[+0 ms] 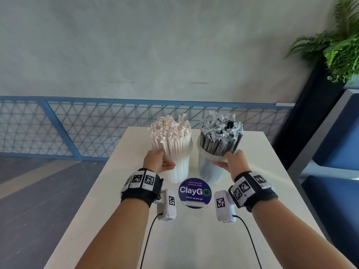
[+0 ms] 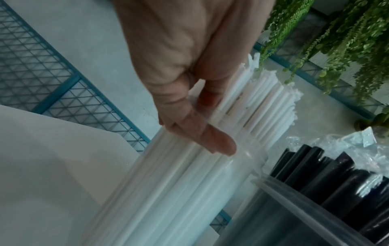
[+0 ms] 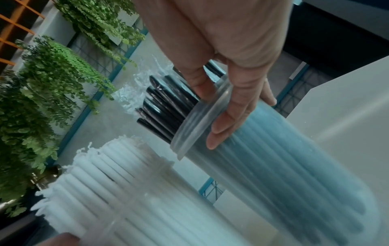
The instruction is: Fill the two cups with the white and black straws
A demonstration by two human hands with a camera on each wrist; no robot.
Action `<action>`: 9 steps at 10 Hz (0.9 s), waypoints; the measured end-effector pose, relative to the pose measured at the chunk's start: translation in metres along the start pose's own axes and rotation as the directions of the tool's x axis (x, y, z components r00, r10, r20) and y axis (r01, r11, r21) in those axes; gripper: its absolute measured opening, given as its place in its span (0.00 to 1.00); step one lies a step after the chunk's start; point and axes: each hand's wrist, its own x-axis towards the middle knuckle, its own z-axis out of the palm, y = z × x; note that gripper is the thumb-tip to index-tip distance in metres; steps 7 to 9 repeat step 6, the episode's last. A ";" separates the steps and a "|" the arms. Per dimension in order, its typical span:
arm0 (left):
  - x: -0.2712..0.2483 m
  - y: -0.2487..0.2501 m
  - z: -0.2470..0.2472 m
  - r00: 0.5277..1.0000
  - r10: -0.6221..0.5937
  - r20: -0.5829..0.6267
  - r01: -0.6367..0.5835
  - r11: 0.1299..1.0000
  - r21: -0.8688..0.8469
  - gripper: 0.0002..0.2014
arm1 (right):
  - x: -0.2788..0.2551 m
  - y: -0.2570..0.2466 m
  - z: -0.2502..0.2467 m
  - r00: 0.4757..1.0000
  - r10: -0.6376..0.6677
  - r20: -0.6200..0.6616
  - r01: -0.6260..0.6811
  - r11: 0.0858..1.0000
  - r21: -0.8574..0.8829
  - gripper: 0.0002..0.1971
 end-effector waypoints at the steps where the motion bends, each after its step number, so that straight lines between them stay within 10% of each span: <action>1: 0.023 0.005 0.011 1.000 0.004 -0.006 -0.004 1.000 -0.014 0.10 | 0.024 -0.004 0.009 1.000 0.017 -0.008 -0.017 1.000 -0.010 0.20; 9: 0.049 -0.013 0.020 0.999 -0.012 -0.049 0.012 1.000 0.002 0.21 | 0.042 -0.002 0.020 0.997 0.076 -0.024 -0.078 0.991 -0.108 0.15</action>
